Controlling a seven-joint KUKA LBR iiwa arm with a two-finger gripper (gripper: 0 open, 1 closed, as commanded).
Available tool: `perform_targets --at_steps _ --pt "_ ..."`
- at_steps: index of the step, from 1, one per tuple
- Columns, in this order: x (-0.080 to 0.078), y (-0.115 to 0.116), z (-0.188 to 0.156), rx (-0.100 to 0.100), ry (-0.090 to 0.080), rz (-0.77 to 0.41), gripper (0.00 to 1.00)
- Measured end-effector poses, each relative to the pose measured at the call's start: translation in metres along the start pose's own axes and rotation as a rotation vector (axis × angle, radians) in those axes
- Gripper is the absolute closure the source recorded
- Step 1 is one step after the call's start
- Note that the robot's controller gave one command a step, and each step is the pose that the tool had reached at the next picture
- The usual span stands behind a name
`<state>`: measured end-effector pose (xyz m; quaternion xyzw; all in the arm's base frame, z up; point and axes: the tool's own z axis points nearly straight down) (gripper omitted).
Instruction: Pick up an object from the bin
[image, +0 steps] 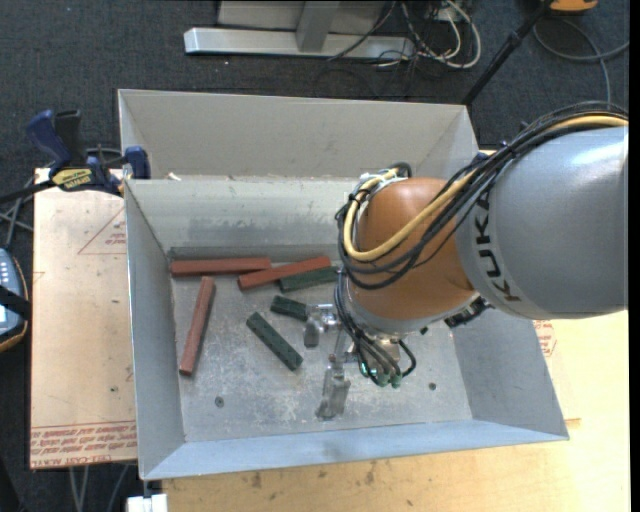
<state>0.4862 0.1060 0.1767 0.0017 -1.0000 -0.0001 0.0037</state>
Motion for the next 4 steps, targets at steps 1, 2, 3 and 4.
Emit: perform_targets --at_steps 1,2,3,4 --pt "-0.002 -0.001 -0.003 -0.001 -0.007 0.003 0.00" --pt "-0.018 0.022 0.038 -0.002 -0.013 0.076 0.00" --pt "-0.068 0.029 0.073 -0.002 -0.010 0.055 0.00" --pt "-0.043 0.005 0.105 -0.002 -0.013 -0.068 1.00"
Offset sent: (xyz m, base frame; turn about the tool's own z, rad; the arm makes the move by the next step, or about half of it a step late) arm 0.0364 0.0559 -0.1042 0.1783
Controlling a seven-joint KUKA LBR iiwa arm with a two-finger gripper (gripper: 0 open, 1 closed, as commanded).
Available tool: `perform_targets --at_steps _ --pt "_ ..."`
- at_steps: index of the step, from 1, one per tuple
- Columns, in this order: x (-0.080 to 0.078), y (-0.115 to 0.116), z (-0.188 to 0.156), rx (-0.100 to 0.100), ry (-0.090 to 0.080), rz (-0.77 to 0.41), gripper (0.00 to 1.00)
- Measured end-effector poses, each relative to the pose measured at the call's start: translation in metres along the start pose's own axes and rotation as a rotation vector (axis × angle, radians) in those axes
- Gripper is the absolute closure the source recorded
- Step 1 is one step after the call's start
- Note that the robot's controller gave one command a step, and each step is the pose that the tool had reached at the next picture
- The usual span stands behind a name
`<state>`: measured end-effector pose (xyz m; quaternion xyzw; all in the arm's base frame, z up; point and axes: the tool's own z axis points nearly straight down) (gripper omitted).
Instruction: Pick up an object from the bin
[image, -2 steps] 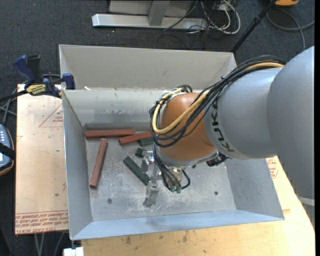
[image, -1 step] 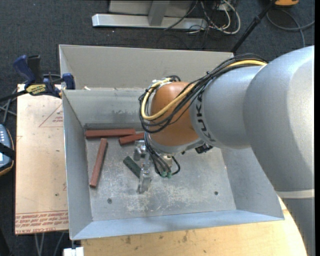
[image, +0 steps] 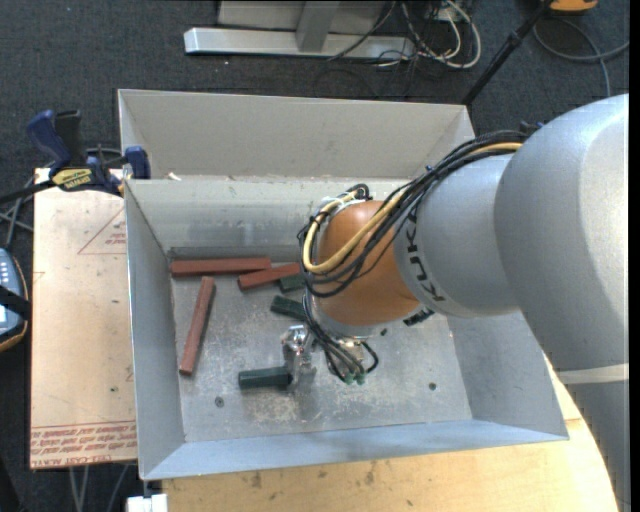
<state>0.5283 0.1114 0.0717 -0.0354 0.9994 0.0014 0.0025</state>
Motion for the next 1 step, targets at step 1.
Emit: perform_targets --at_steps 1 --pt "0.0000 0.0000 0.0000 0.000 0.000 0.000 1.00"
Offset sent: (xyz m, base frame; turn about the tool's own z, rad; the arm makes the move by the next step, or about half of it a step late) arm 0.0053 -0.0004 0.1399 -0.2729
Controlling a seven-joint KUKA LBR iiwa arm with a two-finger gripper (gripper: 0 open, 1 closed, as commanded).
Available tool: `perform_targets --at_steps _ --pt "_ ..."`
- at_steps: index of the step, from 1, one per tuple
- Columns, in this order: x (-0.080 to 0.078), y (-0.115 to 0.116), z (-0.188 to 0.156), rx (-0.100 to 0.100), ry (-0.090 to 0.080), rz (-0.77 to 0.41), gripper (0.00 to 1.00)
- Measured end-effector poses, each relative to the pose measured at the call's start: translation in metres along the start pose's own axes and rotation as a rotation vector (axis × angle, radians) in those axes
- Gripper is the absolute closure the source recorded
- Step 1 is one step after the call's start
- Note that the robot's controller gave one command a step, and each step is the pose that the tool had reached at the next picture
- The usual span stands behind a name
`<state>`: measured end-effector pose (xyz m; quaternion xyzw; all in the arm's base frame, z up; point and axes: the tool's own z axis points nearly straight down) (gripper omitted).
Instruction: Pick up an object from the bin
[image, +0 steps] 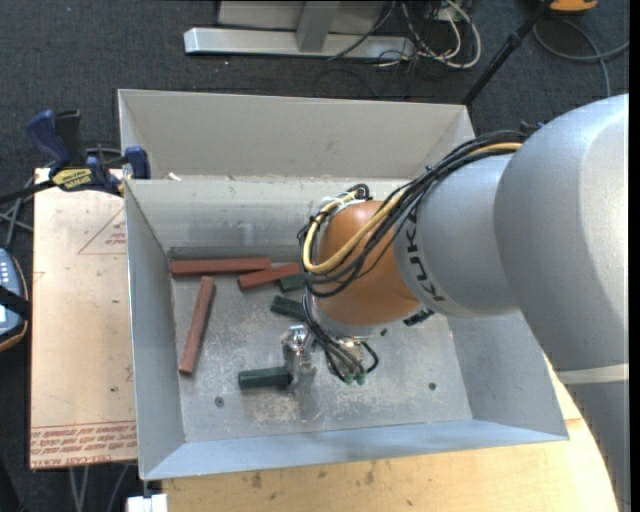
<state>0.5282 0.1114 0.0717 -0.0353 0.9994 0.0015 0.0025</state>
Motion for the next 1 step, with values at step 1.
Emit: perform_targets --at_steps 1 --pt "-0.0079 0.0004 -0.1431 0.001 -0.004 -0.272 1.00"
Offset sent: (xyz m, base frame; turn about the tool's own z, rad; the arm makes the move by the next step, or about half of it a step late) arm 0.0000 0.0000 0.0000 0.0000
